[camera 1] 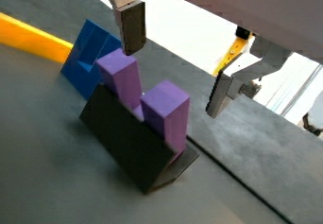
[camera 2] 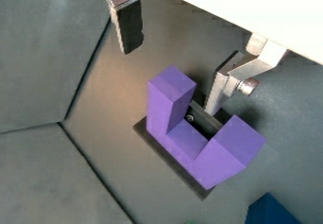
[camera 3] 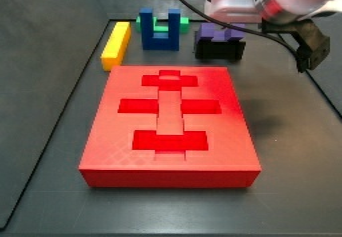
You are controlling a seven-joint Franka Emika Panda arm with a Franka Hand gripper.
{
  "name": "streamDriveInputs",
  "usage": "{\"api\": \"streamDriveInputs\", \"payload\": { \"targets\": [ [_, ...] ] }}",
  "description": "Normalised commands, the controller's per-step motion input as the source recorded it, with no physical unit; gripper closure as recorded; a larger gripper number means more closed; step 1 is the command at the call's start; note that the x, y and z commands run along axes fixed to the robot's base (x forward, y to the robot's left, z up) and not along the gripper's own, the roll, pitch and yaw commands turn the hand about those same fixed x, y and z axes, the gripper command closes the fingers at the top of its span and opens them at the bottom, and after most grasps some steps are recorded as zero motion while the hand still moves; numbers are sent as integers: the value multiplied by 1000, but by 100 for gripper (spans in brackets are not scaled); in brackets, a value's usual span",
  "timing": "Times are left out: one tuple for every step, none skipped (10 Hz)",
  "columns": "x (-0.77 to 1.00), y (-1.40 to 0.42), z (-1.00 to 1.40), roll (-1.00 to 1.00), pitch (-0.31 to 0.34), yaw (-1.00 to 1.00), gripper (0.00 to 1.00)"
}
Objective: Pick up the purple object. Move up. Place the purple object on the fixture. Regrasp the purple object. Move to above the board. Insert the purple object.
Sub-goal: Regrasp the purple object.
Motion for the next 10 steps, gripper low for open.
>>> {"api": "streamDriveInputs", "payload": {
  "targets": [
    [491,34,-286,14,17,89,0],
    [517,77,-326,180,20,49,0],
    [440,171,-271,314,40,74,0],
    [280,260,-243,263,17,131,0],
    [197,229,-200,169,6,129,0],
    [89,249,-103,0,26,63,0],
    [77,140,-26,0,26,66,0],
    [0,6,-46,0,0,26,0],
    [0,0,-63,0,0,0,0],
    [0,0,-77,40,0,0,0]
  ]
}}
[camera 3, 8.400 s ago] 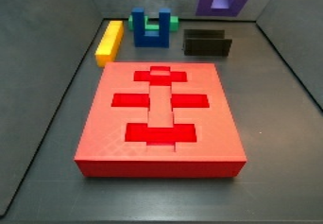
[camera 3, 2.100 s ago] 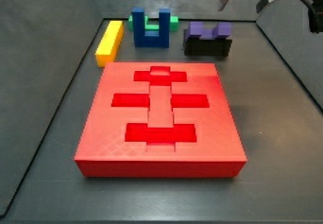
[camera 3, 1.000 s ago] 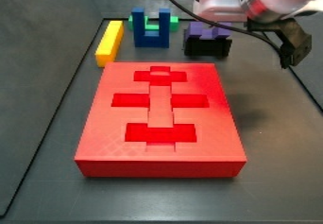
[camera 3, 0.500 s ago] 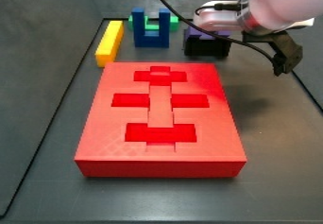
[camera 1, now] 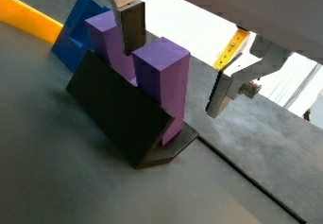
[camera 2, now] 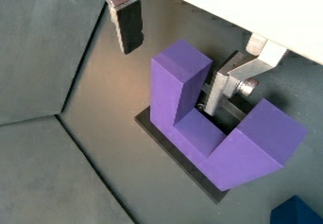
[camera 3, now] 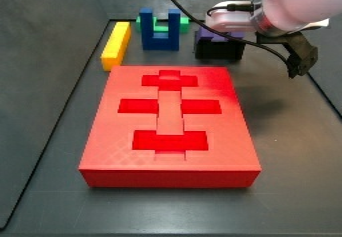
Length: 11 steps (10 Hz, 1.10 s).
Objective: Pick up the purple object. Move up. Place the purple object on the fixture. Regrasp the purple object. Move to above the board. Insert the purple object.
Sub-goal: Regrasp the purple object.
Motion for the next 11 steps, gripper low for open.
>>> {"api": "streamDriveInputs", "payload": {
  "targets": [
    [0,9,-191,103,0,0,0],
    [0,0,-9,120,0,0,0],
    [0,0,0,0,0,0,0],
    [0,0,0,0,0,0,100],
    [0,0,0,0,0,0,100],
    [0,0,0,0,0,0,100],
    [0,0,0,0,0,0,100],
    [0,0,0,0,0,0,100],
    [0,0,0,0,0,0,100],
    [0,0,0,0,0,0,100],
    [0,0,0,0,0,0,100]
  ]
}}
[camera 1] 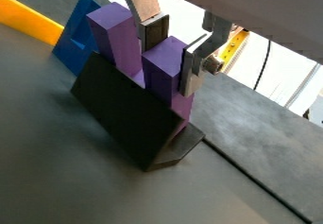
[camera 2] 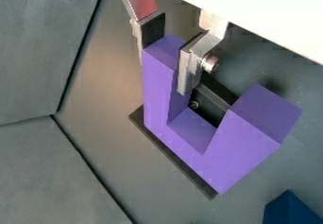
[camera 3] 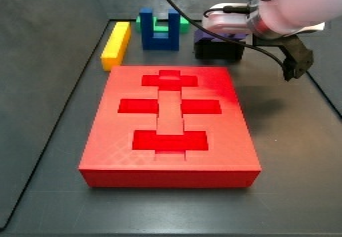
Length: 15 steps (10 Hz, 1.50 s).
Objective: Pick up the purple object. Move up. Place the purple object on the fixture. Regrasp the purple object. Move to above the board. Insert the purple object.
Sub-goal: Regrasp the purple object, then move to above the board.
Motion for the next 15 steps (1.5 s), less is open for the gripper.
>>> {"api": "streamDriveInputs", "payload": {
  "targets": [
    [0,0,0,0,0,0,100],
    [0,0,0,0,0,0,100],
    [0,0,0,0,0,0,100],
    [0,0,0,0,0,0,100],
    [0,0,0,0,0,0,100],
    [0,0,0,0,0,0,100],
    [0,0,0,0,0,0,100],
    [0,0,0,0,0,0,100],
    [0,0,1400,0,0,0,100],
    [-25,-9,1400,20,-12,-11,100],
    [-46,-8,1400,-12,-38,-9,100],
    [-67,12,1400,-12,-49,-13,100],
    [-66,6,1400,-11,-30,-21,100],
    [-63,6,1400,0,-10,-33,100],
    [-62,6,1400,-2,7,-36,100]
  ]
}}
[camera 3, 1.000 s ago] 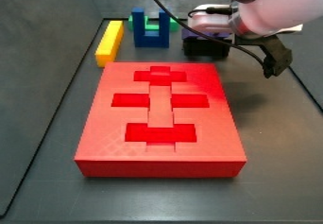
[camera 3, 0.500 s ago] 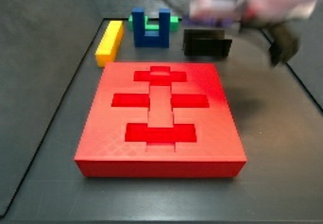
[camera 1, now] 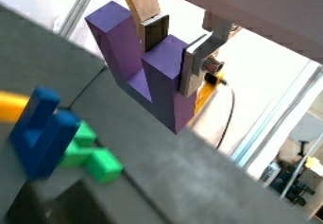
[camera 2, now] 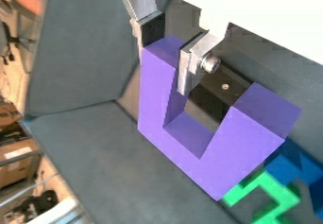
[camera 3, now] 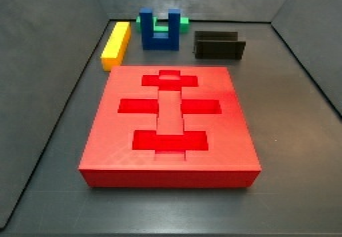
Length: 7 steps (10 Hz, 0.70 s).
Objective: Pick up the purple object. Move up. Place the purple object on the fixture. Regrasp the purple object. Move to above the board. Insert the purple object.
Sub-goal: Move to above the board.
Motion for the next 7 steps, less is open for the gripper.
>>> {"api": "streamDriveInputs", "payload": {
  "targets": [
    [-38,1,774,-14,27,-29,100],
    [-13,6,415,-6,40,-22,100],
    [6,-10,181,14,50,-6,100],
    [-1215,-1400,310,-1000,-6,-40,100],
    [-1240,-1400,311,-1000,-18,-35,100],
    [-1353,-1400,312,-1000,-42,-29,100],
    [-1400,-1376,288,-1000,-51,-27,100]
  ]
}}
